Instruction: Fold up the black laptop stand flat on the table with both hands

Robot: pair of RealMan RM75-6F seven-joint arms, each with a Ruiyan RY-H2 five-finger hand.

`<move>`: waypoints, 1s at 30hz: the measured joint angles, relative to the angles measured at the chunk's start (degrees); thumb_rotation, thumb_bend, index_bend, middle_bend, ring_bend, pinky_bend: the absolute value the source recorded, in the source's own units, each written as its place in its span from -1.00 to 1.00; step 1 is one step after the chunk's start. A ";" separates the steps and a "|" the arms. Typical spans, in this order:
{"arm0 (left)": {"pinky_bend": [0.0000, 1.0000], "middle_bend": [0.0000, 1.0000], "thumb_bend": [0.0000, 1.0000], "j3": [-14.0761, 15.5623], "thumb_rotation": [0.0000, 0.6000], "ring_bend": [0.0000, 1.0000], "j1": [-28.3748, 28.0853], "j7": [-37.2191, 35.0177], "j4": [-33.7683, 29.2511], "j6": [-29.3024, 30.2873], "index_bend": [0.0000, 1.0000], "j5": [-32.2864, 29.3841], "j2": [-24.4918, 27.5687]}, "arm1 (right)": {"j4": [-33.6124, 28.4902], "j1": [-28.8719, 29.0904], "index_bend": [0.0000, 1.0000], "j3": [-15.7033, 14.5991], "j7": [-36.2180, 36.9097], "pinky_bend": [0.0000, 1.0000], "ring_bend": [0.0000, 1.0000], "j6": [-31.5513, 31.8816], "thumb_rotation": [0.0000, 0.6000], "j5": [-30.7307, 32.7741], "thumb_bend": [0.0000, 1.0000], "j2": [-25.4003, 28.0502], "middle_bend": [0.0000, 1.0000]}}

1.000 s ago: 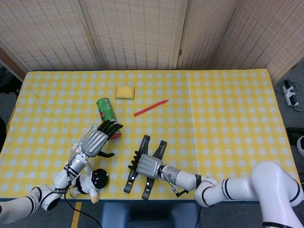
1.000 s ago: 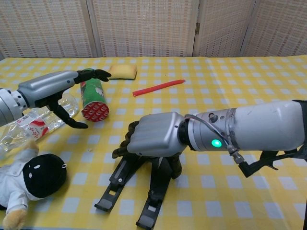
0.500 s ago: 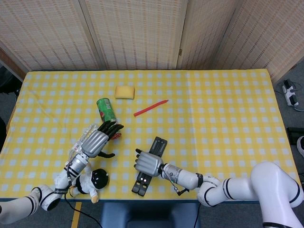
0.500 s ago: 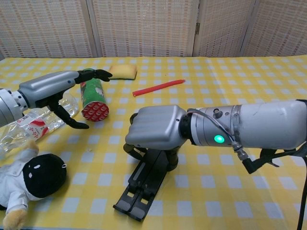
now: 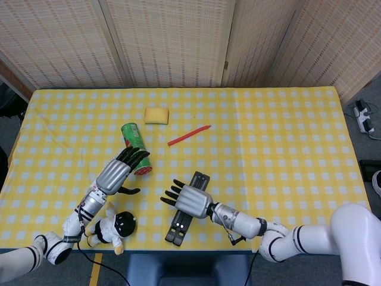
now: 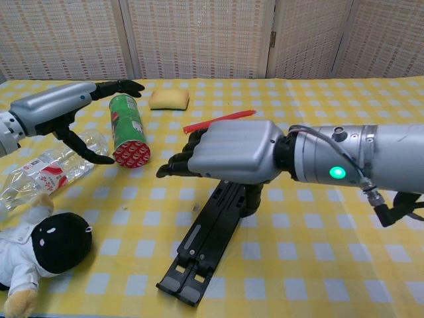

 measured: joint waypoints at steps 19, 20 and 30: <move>-1.00 -0.74 -0.55 -3.78 1.00 -1.00 9.46 7.86 -12.54 7.06 -0.78 -9.38 14.46 | -13.25 -24.64 -1.00 -5.37 6.82 -0.77 -0.69 29.18 1.00 -0.17 -0.67 23.07 -0.81; -1.00 -0.74 -0.55 -3.61 1.00 -1.00 10.29 8.08 -12.71 7.55 -0.78 -9.58 15.09 | -12.98 -25.67 -1.00 -5.57 7.72 -0.77 -0.71 30.17 1.00 -0.34 -0.67 23.43 -0.83; -1.00 -0.74 -0.55 0.14 1.00 -1.00 19.18 10.69 -15.97 14.99 -0.76 -8.46 19.85 | -7.41 -38.46 -1.00 -6.82 18.55 -0.85 -0.81 41.97 1.00 -2.37 -0.67 24.45 -0.95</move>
